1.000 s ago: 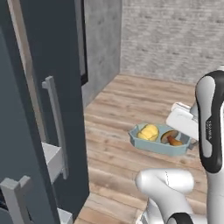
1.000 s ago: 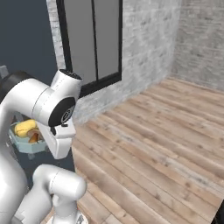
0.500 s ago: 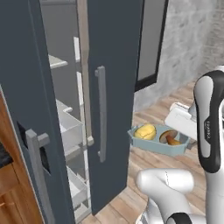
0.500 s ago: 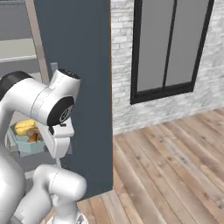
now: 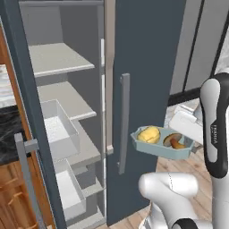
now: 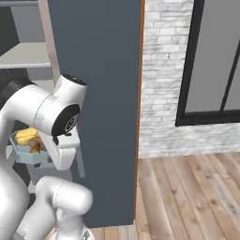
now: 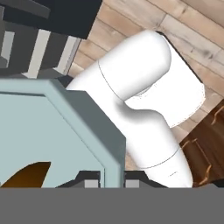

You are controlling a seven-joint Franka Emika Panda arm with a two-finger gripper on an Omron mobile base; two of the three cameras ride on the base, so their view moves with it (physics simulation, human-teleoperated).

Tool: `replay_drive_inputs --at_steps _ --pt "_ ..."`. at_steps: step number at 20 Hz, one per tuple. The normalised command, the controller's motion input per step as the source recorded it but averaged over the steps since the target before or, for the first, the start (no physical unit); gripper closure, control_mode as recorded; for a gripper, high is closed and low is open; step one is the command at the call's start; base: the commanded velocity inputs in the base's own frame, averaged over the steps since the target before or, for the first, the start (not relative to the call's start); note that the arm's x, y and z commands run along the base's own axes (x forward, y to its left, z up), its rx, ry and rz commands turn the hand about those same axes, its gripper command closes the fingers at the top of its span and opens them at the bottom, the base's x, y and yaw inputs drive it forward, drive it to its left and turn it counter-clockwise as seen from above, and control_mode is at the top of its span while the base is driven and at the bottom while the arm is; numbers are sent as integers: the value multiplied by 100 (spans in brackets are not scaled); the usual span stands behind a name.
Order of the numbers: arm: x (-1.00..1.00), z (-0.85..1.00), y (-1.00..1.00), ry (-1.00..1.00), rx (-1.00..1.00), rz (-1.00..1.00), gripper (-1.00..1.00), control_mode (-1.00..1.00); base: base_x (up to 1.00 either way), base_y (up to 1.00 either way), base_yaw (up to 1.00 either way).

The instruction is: Take the mushroom and potato out of the freezer and place them in the tupperware container on the counter. Then put the tupperware containing the vegetables back in the freezer.

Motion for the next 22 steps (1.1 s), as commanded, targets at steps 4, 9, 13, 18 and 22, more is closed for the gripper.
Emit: replay_drive_inputs --at_steps 4,9,13,18,22 --pt "0 0 0 0 0 0 100 100 32 -21 38" --pt "0 0 0 0 0 0 100 100 27 -1 41" --pt "0 0 0 0 0 0 100 100 66 -19 35" --pt "0 0 0 0 0 0 100 100 66 -4 27" --pt "0 0 0 0 0 0 100 100 16 0 16"
